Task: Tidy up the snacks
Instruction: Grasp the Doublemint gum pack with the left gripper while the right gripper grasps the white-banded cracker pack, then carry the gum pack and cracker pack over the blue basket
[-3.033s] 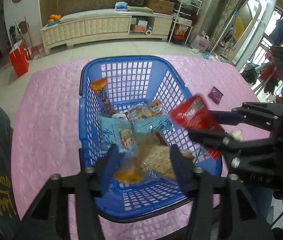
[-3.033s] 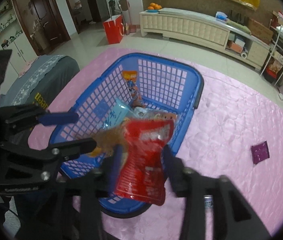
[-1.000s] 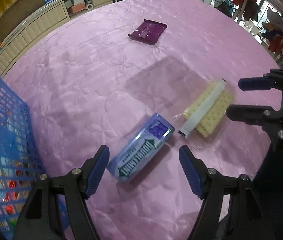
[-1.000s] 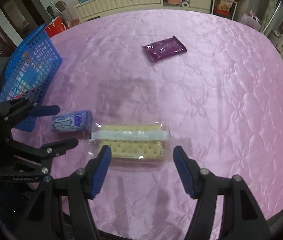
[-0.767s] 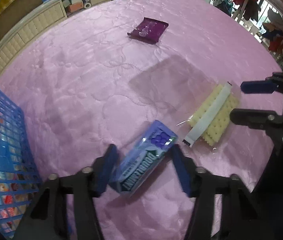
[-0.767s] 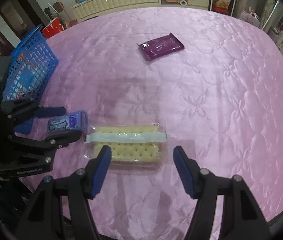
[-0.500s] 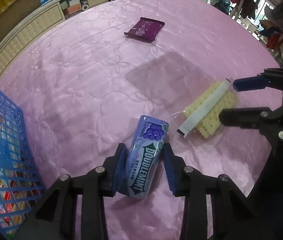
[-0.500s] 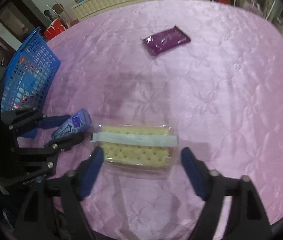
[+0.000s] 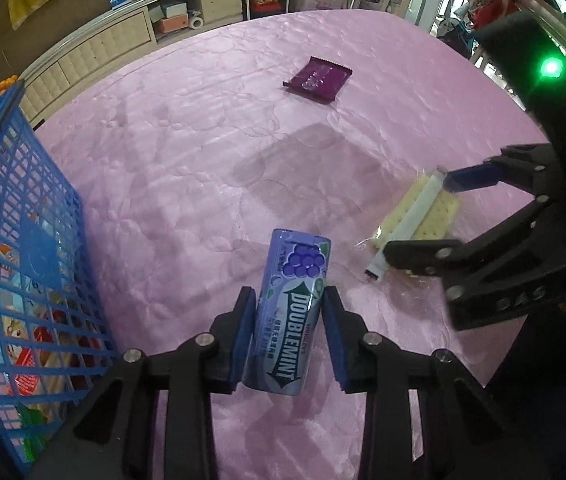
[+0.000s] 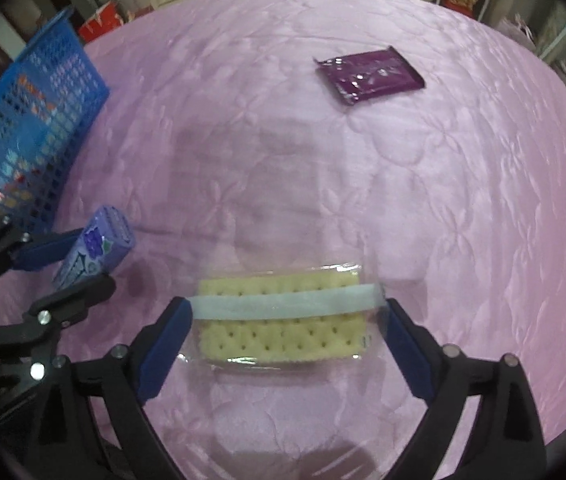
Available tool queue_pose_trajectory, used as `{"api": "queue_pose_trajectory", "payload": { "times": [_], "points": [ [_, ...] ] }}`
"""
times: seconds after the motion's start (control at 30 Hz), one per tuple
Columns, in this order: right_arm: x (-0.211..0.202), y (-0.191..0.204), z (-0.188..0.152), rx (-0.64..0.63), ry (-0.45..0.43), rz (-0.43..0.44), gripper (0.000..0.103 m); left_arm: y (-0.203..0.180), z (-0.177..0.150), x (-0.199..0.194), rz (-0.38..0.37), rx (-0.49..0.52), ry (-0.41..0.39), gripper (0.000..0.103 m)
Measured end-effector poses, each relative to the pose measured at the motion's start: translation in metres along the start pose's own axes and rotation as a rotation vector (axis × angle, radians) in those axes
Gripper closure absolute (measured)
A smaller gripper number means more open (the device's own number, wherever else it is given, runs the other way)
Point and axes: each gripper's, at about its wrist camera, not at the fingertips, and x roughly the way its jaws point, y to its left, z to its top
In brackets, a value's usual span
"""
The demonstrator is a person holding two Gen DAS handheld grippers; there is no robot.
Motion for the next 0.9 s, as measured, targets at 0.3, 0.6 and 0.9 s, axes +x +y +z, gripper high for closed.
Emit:
{"api": "queue_pose_trajectory", "payload": {
  "times": [0.3,0.6,0.9],
  "points": [
    [0.012,0.022,-0.006,-0.093,-0.005,-0.066,0.005,0.007,-0.01,0.004,-0.016,-0.048,0.021,0.071],
    [-0.016,0.014,-0.027,-0.089,-0.091,-0.062,0.023,0.002,-0.01,-0.017,-0.024,-0.056,-0.014,0.071],
    [-0.098,0.024,-0.028,-0.096,-0.237,-0.073,0.023,-0.002,-0.004,-0.086,-0.015,-0.057,-0.135,0.072]
  ]
}}
